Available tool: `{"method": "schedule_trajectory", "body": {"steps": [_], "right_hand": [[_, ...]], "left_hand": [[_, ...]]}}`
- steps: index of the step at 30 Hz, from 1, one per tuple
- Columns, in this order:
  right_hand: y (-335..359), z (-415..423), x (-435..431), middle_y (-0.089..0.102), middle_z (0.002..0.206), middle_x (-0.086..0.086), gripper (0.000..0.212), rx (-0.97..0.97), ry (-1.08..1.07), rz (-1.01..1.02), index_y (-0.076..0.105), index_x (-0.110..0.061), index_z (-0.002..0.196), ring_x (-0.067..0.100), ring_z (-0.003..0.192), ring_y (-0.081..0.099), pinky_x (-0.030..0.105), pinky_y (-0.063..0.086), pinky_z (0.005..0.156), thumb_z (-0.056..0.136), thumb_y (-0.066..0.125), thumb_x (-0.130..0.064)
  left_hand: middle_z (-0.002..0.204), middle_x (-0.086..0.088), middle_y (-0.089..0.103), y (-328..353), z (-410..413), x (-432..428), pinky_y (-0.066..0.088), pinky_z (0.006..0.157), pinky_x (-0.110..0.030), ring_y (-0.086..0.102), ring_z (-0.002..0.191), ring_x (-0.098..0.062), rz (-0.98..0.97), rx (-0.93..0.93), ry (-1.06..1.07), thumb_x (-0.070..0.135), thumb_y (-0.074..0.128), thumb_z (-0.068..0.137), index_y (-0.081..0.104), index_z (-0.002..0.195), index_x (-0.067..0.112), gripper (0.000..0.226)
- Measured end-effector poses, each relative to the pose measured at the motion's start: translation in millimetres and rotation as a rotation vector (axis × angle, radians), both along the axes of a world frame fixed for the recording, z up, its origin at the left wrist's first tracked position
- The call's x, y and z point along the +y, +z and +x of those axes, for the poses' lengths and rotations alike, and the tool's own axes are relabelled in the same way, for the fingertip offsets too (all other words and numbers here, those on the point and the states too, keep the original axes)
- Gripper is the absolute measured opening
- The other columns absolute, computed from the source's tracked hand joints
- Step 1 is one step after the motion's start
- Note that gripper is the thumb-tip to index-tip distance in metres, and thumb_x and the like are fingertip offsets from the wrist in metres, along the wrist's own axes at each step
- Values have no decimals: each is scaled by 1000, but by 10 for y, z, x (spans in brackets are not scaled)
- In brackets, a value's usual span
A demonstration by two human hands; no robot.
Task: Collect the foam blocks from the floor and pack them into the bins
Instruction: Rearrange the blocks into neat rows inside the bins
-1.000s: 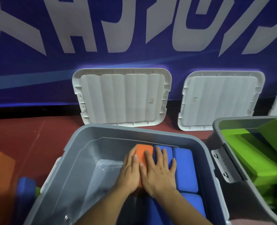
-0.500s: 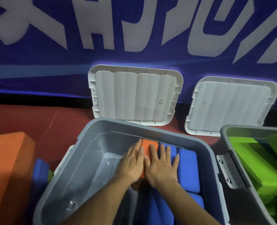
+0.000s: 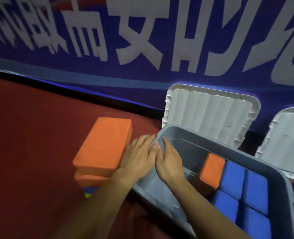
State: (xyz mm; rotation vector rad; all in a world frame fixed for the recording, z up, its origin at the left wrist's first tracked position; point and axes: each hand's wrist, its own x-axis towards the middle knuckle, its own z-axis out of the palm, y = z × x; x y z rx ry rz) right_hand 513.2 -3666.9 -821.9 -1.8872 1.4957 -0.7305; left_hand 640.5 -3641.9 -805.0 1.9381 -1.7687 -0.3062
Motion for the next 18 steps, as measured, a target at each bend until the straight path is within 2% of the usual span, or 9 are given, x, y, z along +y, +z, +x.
{"method": "schedule_trajectory", "body": {"steps": [4, 8, 11, 13, 16, 18], "right_hand": [[159, 518, 203, 39, 160, 11, 61, -68, 88, 97, 30, -13, 158, 25, 149, 34, 40, 27, 121, 107, 35, -46], [138, 850, 208, 34, 163, 8, 67, -31, 136, 169, 25, -16, 160, 27, 149, 33, 40, 27, 121, 105, 32, -55], [100, 997, 166, 32, 164, 5, 70, -61, 123, 280, 21, -19, 161, 27, 150, 31, 45, 23, 122, 104, 29, -59], [89, 1095, 167, 38, 161, 4, 73, -74, 111, 355, 25, -22, 160, 28, 149, 34, 50, 23, 122, 101, 26, -64], [19, 1171, 188, 57, 146, -4, 84, -163, 107, 382, 40, -36, 150, 27, 138, 49, 54, 30, 117, 82, 20, -80], [22, 1137, 219, 57, 140, -15, 68, -309, 87, 359, 44, -39, 148, 17, 134, 52, 40, 33, 116, 90, 28, -72]], "left_hand": [[149, 4, 50, 220, 506, 387, 25, 117, -37, 41, 140, -18, -13, -161, 137, 66, 9, 90, 54, 142, 29, 78], [159, -11, 36, 383, 987, 200, 23, 120, -45, 34, 146, -32, 241, -248, 320, 66, 17, 99, 47, 148, 31, 67], [165, -22, 16, 390, 1187, 150, 18, 121, -52, 21, 150, -41, 381, -186, 442, 73, 16, 96, 28, 156, 37, 70], [166, -24, 6, 296, 1190, 197, 16, 120, -54, 14, 152, -42, 448, -105, 455, 77, 16, 94, 17, 158, 42, 74], [164, -24, 15, 274, 1127, 201, 18, 116, -56, 20, 148, -41, 451, -121, 435, 80, 15, 91, 19, 157, 45, 75], [162, -22, 21, 348, 1089, 168, 20, 115, -58, 23, 146, -40, 429, -116, 439, 82, 15, 90, 24, 155, 46, 75]]}}
